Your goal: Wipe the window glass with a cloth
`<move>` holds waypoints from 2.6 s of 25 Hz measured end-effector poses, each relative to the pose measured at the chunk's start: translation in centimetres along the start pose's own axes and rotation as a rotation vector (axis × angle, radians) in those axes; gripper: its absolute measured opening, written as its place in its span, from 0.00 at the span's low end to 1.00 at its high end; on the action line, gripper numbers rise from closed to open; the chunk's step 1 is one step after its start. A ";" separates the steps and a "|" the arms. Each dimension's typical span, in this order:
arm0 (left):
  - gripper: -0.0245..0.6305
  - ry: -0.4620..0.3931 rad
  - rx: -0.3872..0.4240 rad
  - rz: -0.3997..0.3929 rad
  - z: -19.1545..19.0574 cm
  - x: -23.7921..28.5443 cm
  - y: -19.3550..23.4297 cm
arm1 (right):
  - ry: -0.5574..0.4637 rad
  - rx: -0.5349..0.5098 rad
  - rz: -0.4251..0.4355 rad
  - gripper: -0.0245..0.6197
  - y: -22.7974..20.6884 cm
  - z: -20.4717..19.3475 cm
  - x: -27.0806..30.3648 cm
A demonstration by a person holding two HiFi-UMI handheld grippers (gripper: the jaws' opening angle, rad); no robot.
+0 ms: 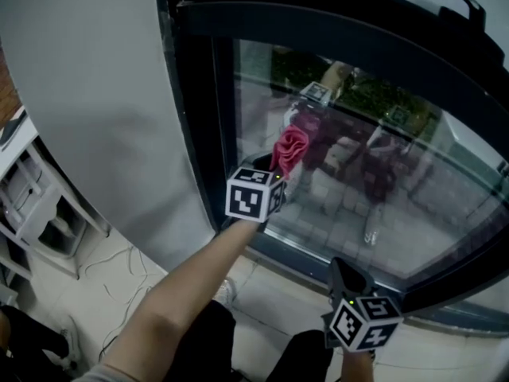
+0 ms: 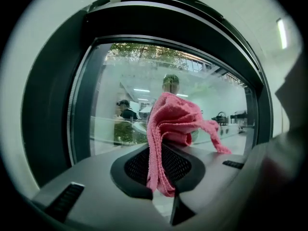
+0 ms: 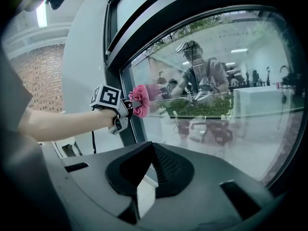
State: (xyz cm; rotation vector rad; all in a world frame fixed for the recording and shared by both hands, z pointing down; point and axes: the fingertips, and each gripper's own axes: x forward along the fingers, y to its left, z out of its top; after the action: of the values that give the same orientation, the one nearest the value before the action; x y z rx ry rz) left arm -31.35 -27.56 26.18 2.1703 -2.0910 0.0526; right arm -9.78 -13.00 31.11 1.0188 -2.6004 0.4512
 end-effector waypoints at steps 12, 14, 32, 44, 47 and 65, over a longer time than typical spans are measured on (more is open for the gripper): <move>0.12 -0.025 -0.047 0.113 0.9 -1.5 9.3 | 0.040 -0.023 0.062 0.03 4.1 -0.3 5.0; 0.12 -0.019 -0.056 0.141 0.6 -1.7 10.8 | 0.042 -0.027 0.072 0.03 4.7 -0.2 5.8; 0.12 0.033 -0.113 0.374 -4.1 -3.0 16.8 | 0.078 -0.044 0.090 0.03 6.2 -0.9 7.6; 0.12 0.096 0.029 0.260 -6.9 -1.3 12.3 | 0.093 -0.029 0.069 0.03 4.7 -2.2 6.6; 0.12 0.093 0.033 0.199 -7.1 -0.8 9.9 | 0.082 -0.027 0.054 0.03 3.9 -2.0 5.6; 0.12 0.093 0.033 0.054 -8.0 1.3 -0.2 | 0.044 0.022 -0.042 0.03 -2.5 -1.9 -0.4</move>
State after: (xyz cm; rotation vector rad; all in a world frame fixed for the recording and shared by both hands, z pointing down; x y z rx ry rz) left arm -30.56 -27.94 34.25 2.0869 -2.1111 0.1905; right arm -7.41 -13.75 33.12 1.0570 -2.5354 0.4873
